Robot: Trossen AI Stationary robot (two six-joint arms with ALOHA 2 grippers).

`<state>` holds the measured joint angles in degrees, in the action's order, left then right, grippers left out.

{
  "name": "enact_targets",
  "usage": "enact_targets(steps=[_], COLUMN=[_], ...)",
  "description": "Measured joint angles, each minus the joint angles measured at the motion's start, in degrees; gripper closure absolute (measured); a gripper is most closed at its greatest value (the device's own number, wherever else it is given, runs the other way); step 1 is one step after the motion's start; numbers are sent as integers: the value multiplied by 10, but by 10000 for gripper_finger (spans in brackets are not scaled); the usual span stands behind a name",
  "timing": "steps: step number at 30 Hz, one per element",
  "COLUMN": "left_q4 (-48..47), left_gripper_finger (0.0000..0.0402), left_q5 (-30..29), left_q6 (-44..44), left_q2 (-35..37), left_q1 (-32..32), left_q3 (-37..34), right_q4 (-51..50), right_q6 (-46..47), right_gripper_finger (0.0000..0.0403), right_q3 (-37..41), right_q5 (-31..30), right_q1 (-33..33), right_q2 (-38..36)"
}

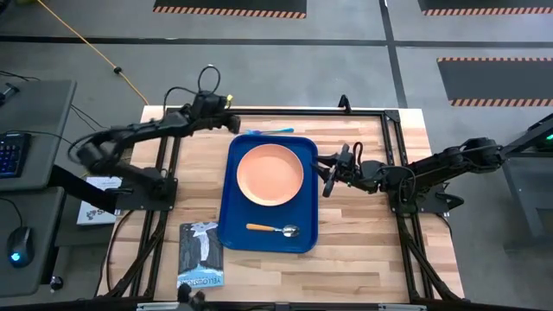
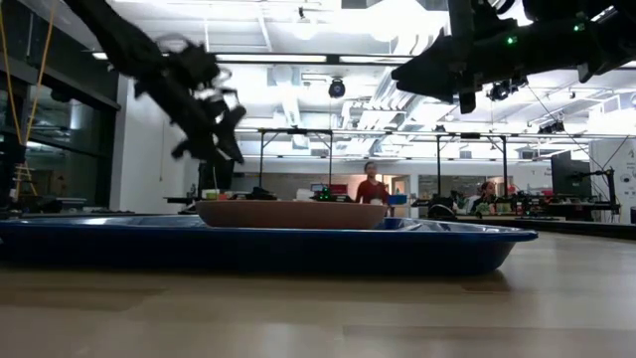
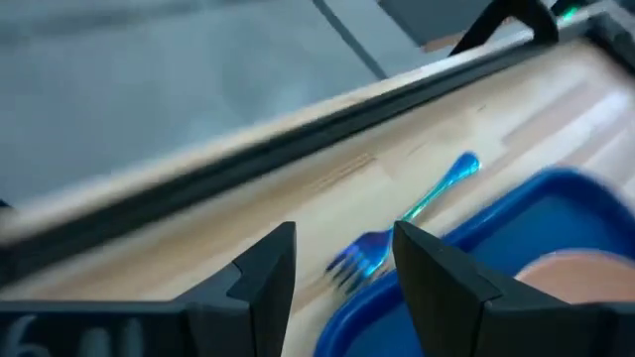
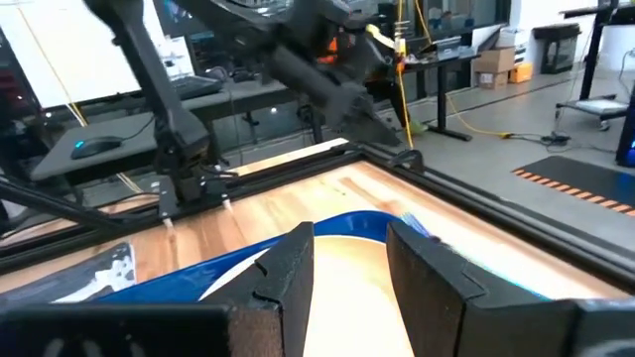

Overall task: Pick and place plate/cup/fork/spoon on tray
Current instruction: Put the purple fork on the blue serving tray

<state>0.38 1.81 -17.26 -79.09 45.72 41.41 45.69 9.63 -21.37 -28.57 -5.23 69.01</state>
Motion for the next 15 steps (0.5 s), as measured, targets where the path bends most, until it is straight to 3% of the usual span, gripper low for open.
enact_targets(steps=[3, 6, 15], left_q4=[56, 94, 82], left_gripper_finger=[240, 240, 240], left_q5=[63, 110, 130], left_q6=[-79, -105, -116], left_q2=[-66, -117, -167], left_q1=[21, 27, 20], left_q3=[0, 0, 0], right_q4=[-5, -6, -9], right_q6=[8, 8, 9], right_gripper_finger=[281, 281, 281], right_q3=[0, 0, 0], right_q5=[1, 2, 2], right_q1=[0, 0, 0], right_q2=[0, 0, 0])
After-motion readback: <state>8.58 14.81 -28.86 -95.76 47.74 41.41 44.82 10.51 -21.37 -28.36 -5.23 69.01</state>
